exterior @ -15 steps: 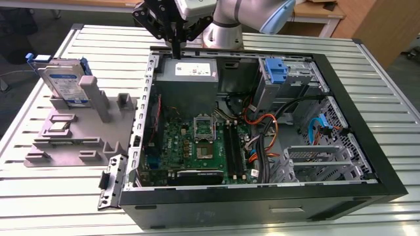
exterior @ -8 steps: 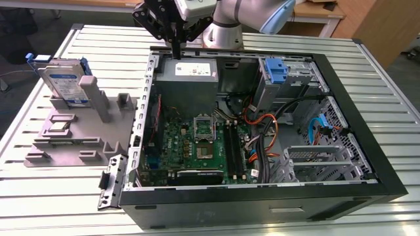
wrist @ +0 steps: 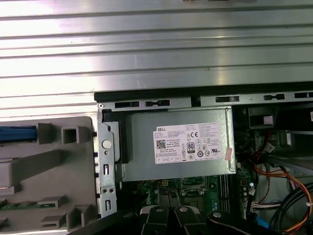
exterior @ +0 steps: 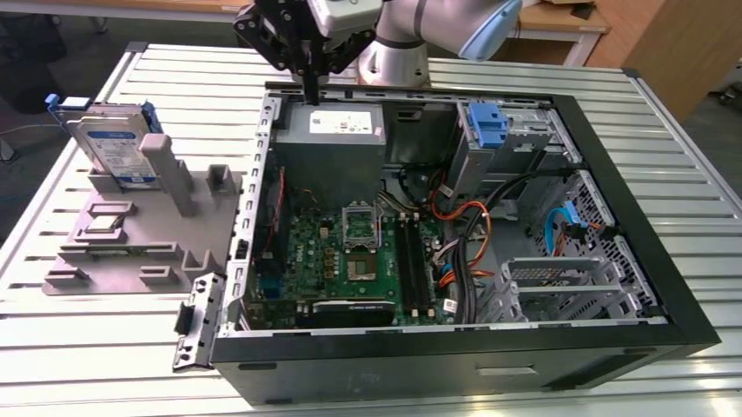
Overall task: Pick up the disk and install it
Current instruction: 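Reach for the disk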
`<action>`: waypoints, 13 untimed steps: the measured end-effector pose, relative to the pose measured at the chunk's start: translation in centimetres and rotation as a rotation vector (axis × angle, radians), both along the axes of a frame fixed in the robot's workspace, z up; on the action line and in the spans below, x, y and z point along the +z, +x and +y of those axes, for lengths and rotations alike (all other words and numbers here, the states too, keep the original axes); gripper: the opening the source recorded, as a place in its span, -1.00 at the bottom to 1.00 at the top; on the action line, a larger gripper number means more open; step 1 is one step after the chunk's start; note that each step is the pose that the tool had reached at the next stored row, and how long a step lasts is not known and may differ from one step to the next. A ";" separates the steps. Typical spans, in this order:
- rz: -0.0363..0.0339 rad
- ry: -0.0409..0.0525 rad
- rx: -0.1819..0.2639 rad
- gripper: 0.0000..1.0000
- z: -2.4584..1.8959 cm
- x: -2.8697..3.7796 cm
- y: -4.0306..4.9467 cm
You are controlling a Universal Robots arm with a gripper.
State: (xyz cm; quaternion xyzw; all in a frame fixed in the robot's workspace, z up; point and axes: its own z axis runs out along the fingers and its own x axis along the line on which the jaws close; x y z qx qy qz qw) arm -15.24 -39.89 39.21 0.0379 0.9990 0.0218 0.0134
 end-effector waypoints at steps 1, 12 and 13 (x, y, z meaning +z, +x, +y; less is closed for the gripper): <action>0.0000 0.0000 0.000 -0.80 0.00 0.00 -0.07; -0.0003 -0.0002 0.000 -0.80 0.00 -0.05 -1.64; -0.0004 -0.0002 0.000 -0.80 0.00 -0.05 -1.82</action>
